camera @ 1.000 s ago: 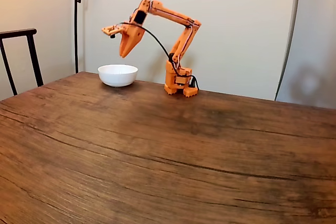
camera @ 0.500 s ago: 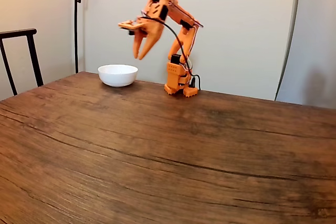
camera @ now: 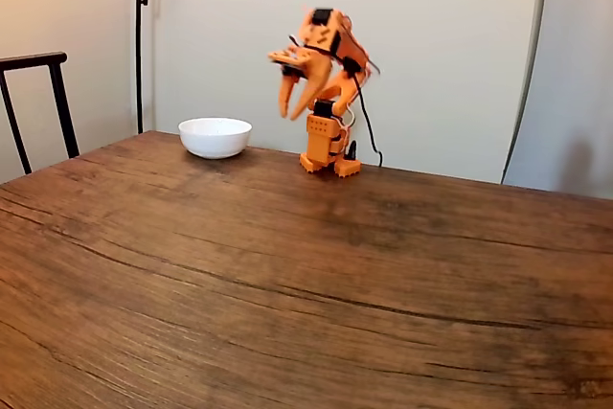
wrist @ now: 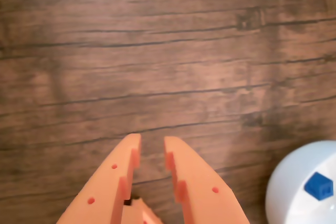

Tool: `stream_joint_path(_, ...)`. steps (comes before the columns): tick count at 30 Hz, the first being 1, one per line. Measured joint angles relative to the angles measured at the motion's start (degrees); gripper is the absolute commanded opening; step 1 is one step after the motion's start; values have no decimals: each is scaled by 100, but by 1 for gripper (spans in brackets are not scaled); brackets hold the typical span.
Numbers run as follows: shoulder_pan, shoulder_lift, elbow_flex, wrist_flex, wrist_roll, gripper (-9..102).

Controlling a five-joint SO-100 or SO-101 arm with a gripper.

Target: Grasp the cube and drop it in the bowl

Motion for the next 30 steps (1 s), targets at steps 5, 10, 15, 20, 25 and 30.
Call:
stream_joint_path(5,-202,1951,1178,0,220,4)
stream_joint_path(10,-633,2856,1828,-26,246,4)
stream_joint_path(15,-1107,2892,2408,-756,264,4)
stream_joint_path(20,-1336,2892,3182,-1652,193,4)
stream_joint_path(25,-1380,2909,3771,-1995,-26,2)
stream_joint_path(30,-1301,2883,4333,-2039,-448,0)
